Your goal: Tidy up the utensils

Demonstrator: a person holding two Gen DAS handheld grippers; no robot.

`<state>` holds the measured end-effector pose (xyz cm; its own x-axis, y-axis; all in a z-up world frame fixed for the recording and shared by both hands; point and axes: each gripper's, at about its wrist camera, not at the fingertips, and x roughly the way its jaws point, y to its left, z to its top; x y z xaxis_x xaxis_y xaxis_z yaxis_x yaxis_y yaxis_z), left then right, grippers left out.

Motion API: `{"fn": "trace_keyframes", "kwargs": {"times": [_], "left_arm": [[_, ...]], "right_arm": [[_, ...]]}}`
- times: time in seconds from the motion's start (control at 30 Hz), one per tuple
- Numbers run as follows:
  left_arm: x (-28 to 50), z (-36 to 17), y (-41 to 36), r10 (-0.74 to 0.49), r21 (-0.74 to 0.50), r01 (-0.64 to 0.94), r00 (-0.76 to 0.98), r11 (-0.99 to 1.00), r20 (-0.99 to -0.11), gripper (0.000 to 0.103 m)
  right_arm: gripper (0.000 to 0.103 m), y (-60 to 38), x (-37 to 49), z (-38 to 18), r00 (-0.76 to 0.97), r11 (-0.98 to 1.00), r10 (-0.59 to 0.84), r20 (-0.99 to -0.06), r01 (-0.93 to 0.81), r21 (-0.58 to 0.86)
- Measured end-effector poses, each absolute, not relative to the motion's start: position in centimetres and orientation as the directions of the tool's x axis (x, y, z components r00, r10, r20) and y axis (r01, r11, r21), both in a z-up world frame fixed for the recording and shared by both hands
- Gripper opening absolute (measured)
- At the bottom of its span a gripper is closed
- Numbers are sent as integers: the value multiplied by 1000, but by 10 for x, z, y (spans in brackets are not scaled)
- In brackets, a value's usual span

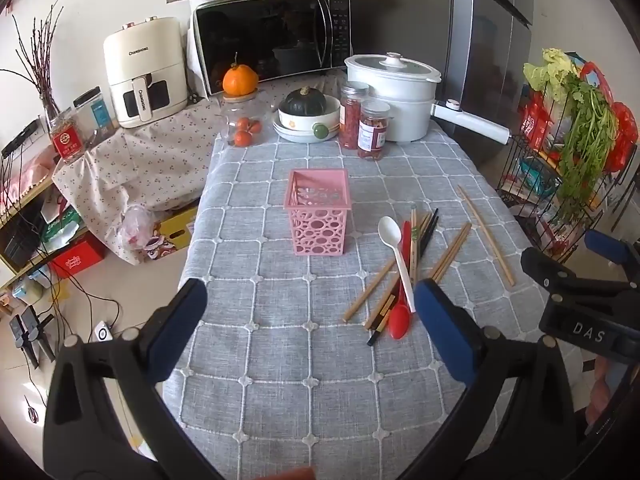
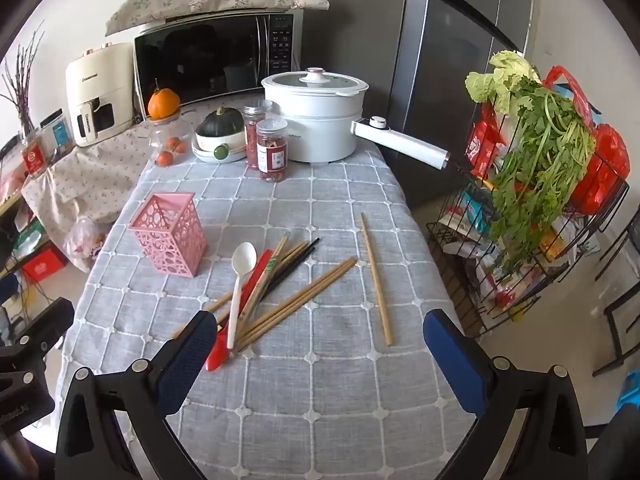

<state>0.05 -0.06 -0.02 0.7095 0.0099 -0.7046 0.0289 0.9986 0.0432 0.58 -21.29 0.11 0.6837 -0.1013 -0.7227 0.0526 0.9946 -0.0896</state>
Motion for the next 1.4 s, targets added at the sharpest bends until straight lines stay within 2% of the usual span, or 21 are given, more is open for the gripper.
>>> {"fn": "trace_keyframes", "kwargs": {"times": [0.27, 0.3, 1.4], "left_arm": [[3, -3, -6, 46, 83, 17, 714, 996, -699, 103], [-4, -4, -5, 3, 39, 34, 709, 999, -705, 103], [-1, -2, -3, -10, 27, 41, 707, 999, -707, 103]], "right_arm": [[103, -211, 6, 0, 680, 995, -96, -727, 48, -87], [103, -211, 6, 0, 681, 995, -96, -726, 49, -86], [103, -211, 3, 2, 694, 996, -87, -715, 58, -65]]}}
